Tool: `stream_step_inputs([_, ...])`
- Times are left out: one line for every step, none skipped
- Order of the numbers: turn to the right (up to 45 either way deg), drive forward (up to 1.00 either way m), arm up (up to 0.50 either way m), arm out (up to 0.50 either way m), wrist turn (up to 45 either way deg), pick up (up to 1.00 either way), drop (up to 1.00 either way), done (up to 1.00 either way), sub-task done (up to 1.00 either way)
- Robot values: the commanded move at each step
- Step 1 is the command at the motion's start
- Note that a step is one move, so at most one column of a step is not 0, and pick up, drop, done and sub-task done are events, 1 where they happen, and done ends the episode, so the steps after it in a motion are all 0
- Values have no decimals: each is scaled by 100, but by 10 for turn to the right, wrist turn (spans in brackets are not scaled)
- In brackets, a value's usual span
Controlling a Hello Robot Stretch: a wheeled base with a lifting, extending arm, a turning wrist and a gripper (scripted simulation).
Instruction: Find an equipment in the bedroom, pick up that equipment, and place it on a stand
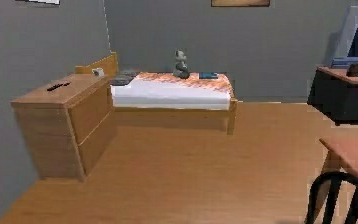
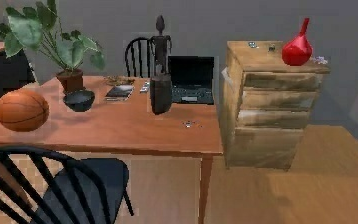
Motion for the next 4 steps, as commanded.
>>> stream_step_inputs([30,0,0,0,0,0,0,0,0])
stream_step_inputs([-450,0,0,0,0,0,0,0,0])
stream_step_inputs([-450,0,0,0,0,0,0,0,0])
stream_step_inputs([-390,0,0,0,0,0,0,0,0])
